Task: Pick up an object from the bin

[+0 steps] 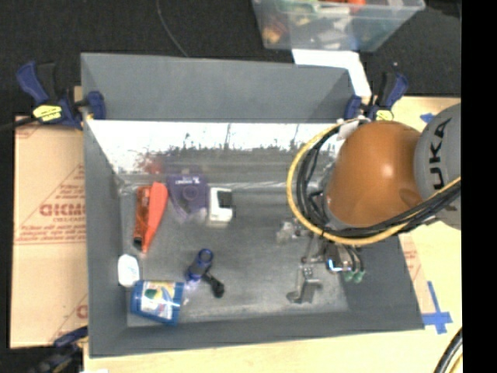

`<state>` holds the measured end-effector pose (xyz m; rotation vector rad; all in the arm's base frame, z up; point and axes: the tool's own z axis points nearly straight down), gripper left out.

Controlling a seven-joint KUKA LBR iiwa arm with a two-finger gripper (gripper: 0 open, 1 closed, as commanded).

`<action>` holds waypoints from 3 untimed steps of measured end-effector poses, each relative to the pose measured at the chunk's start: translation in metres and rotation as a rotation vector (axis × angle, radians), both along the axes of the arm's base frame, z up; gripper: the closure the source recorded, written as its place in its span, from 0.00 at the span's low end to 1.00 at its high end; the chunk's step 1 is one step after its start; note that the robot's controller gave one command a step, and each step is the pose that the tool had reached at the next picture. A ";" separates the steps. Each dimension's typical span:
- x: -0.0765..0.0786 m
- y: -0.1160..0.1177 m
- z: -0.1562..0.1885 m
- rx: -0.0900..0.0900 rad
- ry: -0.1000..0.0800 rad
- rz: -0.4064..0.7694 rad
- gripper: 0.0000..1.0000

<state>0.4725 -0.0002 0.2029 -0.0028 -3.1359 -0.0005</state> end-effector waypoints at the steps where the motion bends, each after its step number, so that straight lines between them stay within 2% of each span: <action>1: 0.002 0.000 0.004 0.000 -0.008 0.000 0.00; 2: 0.048 0.070 -0.101 0.000 -0.015 0.580 0.00; 3: 0.040 0.088 -0.081 0.002 -0.010 0.620 0.00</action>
Offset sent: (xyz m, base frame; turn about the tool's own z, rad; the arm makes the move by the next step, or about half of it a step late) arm 0.0565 0.0896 -0.1329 -0.7316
